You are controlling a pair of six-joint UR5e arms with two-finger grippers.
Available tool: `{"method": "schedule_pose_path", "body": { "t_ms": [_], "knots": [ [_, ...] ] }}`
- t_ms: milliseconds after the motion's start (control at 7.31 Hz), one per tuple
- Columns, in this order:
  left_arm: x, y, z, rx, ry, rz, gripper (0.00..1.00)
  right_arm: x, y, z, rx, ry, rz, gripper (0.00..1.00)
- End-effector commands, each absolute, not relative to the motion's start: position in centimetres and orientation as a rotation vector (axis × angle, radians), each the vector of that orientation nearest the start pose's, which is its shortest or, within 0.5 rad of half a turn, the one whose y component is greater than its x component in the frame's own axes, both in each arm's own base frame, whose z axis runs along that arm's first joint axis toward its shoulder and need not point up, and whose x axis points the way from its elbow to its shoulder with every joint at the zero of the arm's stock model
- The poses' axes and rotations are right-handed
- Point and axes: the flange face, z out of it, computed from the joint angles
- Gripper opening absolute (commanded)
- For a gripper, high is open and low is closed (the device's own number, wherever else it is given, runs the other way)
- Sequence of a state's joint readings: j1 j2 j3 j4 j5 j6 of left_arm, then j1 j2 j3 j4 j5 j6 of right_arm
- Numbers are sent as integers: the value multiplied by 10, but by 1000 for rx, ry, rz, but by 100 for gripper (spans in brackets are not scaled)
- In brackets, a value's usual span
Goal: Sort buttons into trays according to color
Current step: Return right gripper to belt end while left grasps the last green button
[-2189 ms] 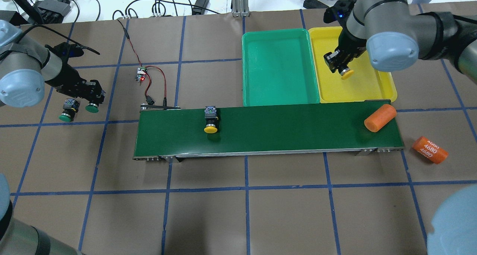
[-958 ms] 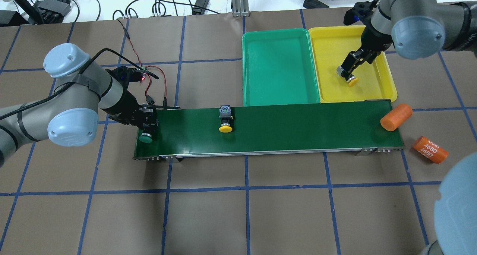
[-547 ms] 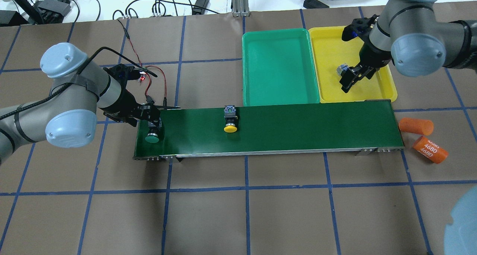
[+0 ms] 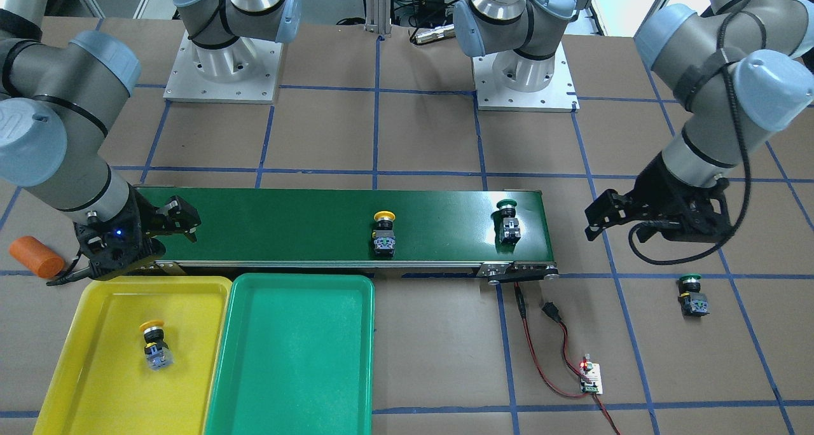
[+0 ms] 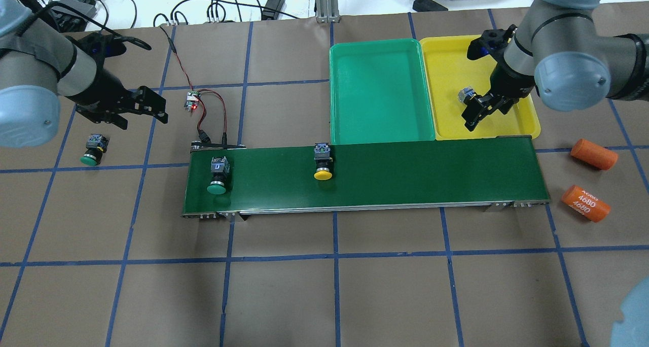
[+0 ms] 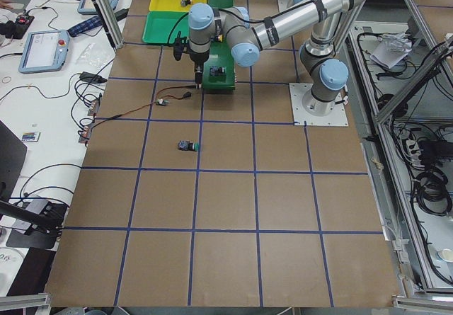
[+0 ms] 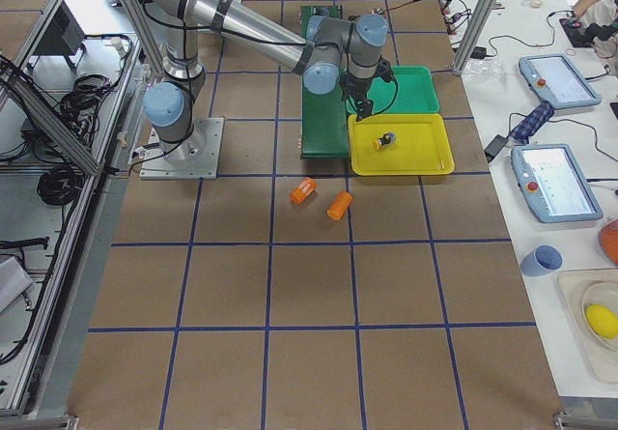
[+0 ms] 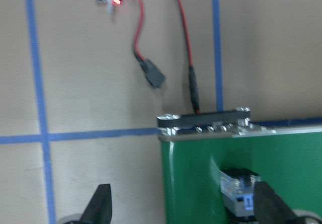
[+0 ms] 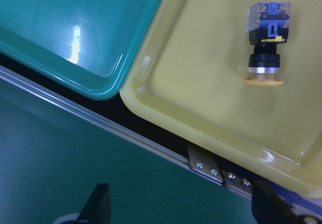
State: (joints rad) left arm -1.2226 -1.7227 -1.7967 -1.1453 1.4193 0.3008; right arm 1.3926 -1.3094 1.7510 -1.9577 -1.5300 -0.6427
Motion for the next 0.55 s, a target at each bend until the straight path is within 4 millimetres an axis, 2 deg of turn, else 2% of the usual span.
{"method": "schedule_pose_path", "body": {
  "t_ms": [0, 137, 274, 411],
  "knots": [
    [99, -571, 315, -60, 3243, -144, 100, 33, -571, 304, -689, 3002, 60, 100],
    [127, -580, 295, 1, 3220, -188, 100, 34, -565, 310, -662, 3002, 82, 100],
    [155, -585, 273, 112, 3187, -182, 100, 36, -560, 317, -556, 3031, 92, 100],
    [174, -590, 252, 231, 3150, -202, 100, 36, -559, 315, -419, 3065, 106, 100]
  ]
}}
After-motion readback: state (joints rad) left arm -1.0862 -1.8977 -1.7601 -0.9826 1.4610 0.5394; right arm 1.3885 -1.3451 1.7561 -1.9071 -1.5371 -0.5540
